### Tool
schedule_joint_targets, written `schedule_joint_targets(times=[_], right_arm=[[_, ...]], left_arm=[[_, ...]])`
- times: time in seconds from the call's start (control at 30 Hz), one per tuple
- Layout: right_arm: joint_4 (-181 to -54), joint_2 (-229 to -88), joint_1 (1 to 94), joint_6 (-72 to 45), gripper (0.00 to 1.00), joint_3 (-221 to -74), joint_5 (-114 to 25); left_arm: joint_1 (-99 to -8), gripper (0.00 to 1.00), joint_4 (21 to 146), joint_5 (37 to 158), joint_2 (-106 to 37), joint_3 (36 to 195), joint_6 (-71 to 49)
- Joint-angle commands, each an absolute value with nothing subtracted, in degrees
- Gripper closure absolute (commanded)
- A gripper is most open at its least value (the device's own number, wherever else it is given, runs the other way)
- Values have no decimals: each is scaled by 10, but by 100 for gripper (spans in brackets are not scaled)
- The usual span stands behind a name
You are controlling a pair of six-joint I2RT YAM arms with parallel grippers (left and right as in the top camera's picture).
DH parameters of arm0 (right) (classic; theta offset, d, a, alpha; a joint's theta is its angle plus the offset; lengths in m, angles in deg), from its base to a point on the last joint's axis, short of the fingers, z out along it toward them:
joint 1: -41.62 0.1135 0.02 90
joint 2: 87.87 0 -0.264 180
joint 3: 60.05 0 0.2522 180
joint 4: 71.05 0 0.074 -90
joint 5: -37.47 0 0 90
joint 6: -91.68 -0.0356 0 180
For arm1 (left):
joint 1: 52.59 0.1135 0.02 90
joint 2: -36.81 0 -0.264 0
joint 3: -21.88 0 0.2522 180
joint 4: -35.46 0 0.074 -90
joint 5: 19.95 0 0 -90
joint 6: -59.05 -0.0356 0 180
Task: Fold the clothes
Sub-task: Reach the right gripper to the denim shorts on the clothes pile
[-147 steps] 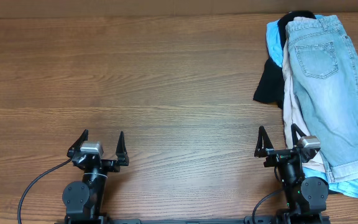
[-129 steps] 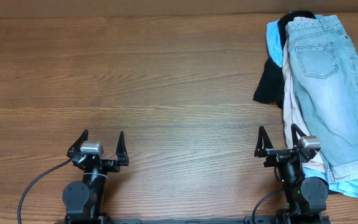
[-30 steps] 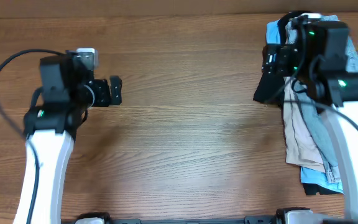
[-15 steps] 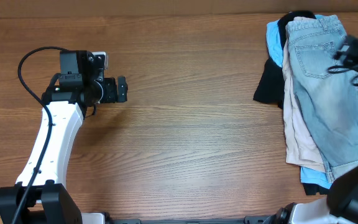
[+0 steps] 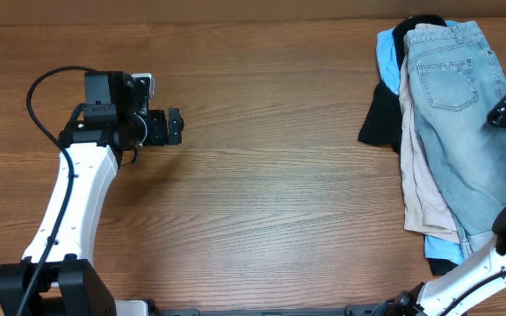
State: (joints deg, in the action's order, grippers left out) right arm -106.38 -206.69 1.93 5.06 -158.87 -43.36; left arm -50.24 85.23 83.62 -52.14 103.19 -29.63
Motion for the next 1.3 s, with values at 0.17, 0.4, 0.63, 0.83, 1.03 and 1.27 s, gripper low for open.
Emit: schedule_joint_targets(times=[0.17, 0.4, 0.63, 0.83, 1.03, 1.27], right_arm=[[-1048, -2076, -5, 82, 23, -1597, -346], [-1048, -2084, -2, 93, 29, -1596, -332], [-1046, -2112, -3, 92, 42, -1596, -315], [-1050, -2110, -5, 69, 79, -1600, -310], [-1072, -2081, -6, 60, 96, -1602, -268], [-1132, -1999, 4, 48, 96, -1602, -237]], left_arm=[[-504, 0, 852, 847, -512, 1041, -305], [-504, 0, 852, 847, -512, 1041, -305], [-504, 0, 852, 847, -512, 1041, -305], [-504, 0, 851, 847, -512, 1041, -305], [-504, 1, 844, 847, -512, 1041, -305], [-501, 12, 839, 847, -512, 1064, -305]])
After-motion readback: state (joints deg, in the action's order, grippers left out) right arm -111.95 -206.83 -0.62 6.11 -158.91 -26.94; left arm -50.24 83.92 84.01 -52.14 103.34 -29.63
